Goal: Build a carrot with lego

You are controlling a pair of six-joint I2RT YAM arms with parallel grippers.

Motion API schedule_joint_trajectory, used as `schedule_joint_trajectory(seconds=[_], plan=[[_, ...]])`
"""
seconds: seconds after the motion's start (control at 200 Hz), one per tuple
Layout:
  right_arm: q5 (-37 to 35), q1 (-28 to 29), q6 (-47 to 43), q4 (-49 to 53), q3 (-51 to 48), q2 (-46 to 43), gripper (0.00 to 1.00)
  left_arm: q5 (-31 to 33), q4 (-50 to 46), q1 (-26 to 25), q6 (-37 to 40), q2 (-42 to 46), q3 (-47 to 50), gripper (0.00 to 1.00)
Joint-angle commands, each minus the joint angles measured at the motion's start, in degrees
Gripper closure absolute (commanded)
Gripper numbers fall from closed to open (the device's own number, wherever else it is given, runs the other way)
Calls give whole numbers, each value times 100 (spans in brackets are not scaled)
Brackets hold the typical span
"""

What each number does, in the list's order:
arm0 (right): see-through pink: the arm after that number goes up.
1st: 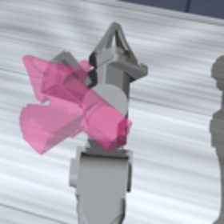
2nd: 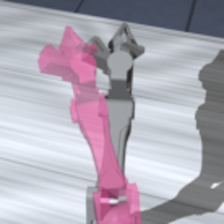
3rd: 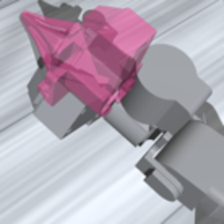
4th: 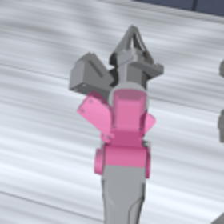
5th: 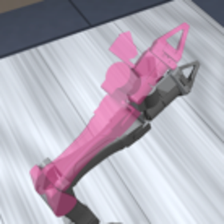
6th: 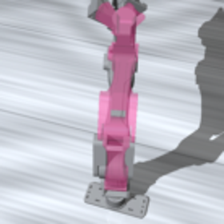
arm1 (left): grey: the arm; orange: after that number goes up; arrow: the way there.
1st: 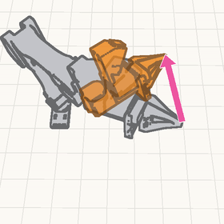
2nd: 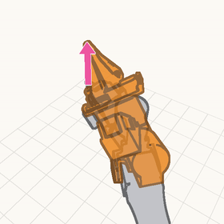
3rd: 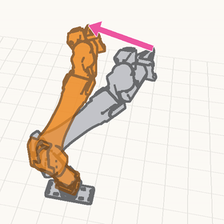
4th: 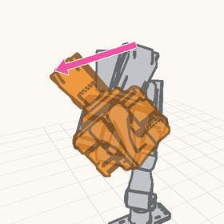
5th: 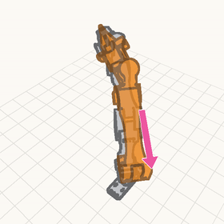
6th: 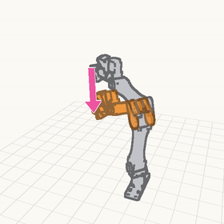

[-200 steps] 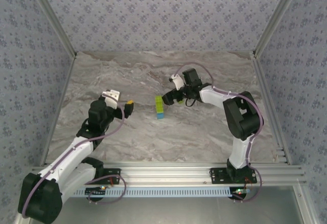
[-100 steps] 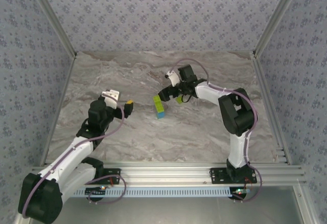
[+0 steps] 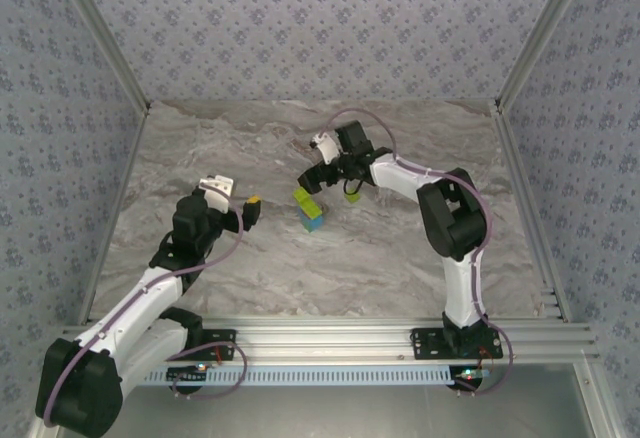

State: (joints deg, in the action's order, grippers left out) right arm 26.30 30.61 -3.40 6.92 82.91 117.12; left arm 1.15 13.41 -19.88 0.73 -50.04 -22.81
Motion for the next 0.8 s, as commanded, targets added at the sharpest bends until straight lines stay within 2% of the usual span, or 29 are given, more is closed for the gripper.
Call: schedule_joint_trajectory(seconds=[0.0, 0.52, 0.665, 0.795], plan=[[36, 98, 30, 122, 102, 152, 2, 18, 39, 28, -73, -33, 22, 2], [86, 254, -29, 381, 788, 581, 2, 9, 21, 28, -73, -50, 4, 2], [-215, 191, 47, 324, 1009, 646, 2, -8, 29, 28, -73, -71, 4, 2], [-902, 27, 273, 69, 992, 444, 3, -131, 45, 28, -33, -77, 4, 3]])
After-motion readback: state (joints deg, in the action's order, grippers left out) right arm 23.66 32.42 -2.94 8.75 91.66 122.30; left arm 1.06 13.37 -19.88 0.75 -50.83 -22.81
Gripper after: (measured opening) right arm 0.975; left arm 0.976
